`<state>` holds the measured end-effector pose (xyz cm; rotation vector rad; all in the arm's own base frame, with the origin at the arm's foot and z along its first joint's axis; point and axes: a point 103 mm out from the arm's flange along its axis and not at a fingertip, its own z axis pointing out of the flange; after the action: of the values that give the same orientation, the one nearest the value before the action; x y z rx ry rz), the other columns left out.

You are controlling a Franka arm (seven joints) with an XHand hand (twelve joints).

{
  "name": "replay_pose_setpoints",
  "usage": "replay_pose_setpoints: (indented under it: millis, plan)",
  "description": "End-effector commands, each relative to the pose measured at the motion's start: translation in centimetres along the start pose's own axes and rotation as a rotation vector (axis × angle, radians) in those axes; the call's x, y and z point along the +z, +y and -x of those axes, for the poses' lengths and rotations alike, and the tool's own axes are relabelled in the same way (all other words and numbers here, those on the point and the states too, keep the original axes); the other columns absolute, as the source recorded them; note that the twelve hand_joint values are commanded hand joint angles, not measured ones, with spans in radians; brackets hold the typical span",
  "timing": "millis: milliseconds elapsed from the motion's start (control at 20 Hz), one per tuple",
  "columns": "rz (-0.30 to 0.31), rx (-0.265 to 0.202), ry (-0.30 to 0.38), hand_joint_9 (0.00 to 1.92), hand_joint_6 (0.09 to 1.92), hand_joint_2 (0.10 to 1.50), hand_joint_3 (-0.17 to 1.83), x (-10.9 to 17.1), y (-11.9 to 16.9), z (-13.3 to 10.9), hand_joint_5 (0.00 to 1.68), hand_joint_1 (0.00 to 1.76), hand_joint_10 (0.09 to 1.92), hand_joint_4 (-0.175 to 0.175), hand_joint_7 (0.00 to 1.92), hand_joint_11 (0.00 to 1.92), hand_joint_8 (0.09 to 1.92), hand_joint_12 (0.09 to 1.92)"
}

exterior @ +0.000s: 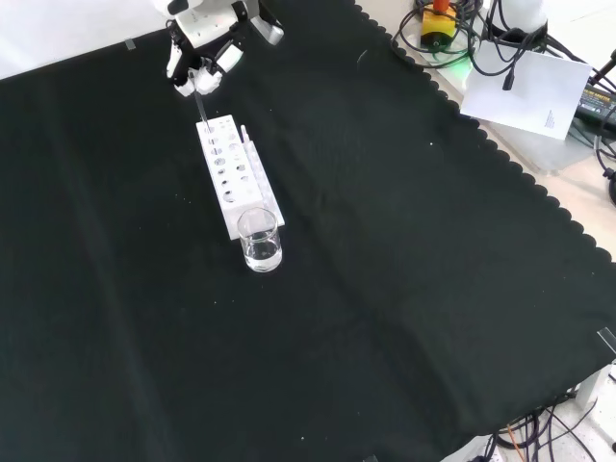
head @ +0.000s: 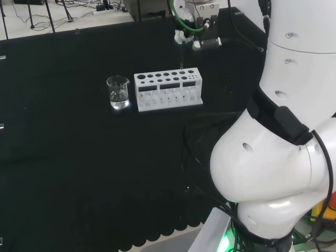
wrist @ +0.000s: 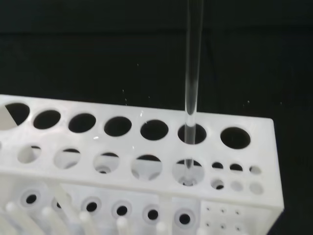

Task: Take the glass rod from the white test tube rack.

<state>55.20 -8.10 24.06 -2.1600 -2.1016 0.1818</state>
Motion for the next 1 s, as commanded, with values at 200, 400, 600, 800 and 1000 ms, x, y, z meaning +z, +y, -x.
replay_pose_setpoints:
  millis: [200, 400, 600, 800, 1000]
  plan:
    - [0.125, -0.015, 0.023, 1.41, 0.7, 1.18, -0.17, -1.2, -0.2, -1.1, 1.02, 1.28, 1.11, -0.175, 1.04, 1.51, 1.24, 0.62]
    - [0.11, -0.006, 0.035, 1.45, 0.47, 1.15, -0.17, -3.0, -0.4, -1.3, 1.14, 1.3, 1.04, -0.175, 1.08, 1.54, 1.18, 0.6]
    - [0.111, 0.001, 0.057, 1.47, 0.39, 1.14, -0.17, -5.6, -1.3, -1.5, 1.18, 1.3, 1.0, -0.175, 1.09, 1.57, 1.16, 0.56]
    - [0.082, -0.002, 0.056, 1.48, 0.38, 1.14, -0.17, -9.1, -2.5, -2.0, 1.19, 1.3, 1.0, -0.175, 1.09, 1.58, 1.16, 0.56]
    - [0.081, 0.003, 0.05, 1.49, 0.36, 1.14, -0.17, -11.4, -3.7, -2.2, 1.2, 1.3, 0.98, -0.175, 1.1, 1.59, 1.15, 0.54]
